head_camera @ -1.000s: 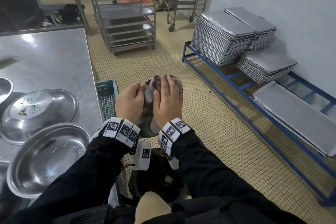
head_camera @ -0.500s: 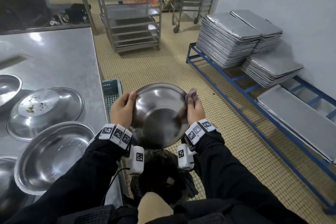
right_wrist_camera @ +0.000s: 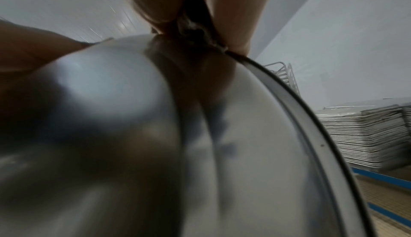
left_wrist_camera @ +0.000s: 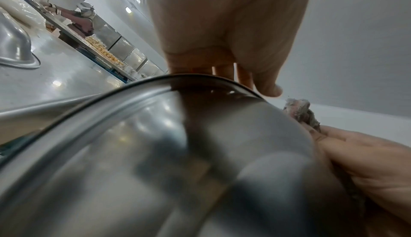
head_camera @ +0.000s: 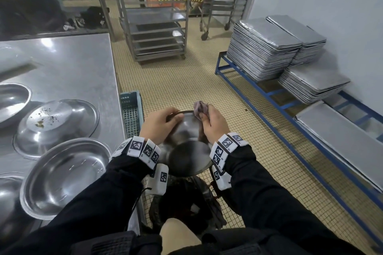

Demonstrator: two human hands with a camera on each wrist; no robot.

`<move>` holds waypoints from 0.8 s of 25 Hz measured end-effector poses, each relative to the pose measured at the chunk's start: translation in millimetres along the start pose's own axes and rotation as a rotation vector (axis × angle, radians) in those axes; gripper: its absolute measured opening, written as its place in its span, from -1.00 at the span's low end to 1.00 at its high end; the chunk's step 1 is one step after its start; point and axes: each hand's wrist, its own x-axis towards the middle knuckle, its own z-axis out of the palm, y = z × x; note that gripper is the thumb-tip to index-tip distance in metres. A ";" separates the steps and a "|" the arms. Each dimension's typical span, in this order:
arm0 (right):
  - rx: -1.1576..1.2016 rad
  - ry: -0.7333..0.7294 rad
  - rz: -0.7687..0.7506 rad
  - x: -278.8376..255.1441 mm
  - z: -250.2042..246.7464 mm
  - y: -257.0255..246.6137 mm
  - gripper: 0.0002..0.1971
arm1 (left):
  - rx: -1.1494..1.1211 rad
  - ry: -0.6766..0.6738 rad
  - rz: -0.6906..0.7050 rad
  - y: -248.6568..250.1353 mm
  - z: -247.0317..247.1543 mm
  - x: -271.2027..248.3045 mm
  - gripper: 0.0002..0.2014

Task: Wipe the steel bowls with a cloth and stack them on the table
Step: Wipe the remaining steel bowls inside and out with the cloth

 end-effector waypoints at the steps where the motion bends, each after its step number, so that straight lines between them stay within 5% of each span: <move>1: 0.007 0.011 -0.022 -0.8 1.2 -1.3 -0.83 | 0.026 0.001 0.010 1.4 -0.7 2.4 -0.76; 10: 0.163 0.360 -0.037 -14.3 -1.1 -12.0 -0.72 | -0.029 0.135 -0.073 11.3 -0.8 5.9 -0.63; 16: -0.158 0.308 -0.174 -33.0 27.0 -24.0 -0.57 | -0.091 0.174 -0.059 26.1 1.8 1.5 -0.64; 20: -0.078 0.317 -0.028 -25.5 16.3 -16.8 -0.60 | -0.058 0.219 -0.071 23.9 -1.8 -2.8 -0.63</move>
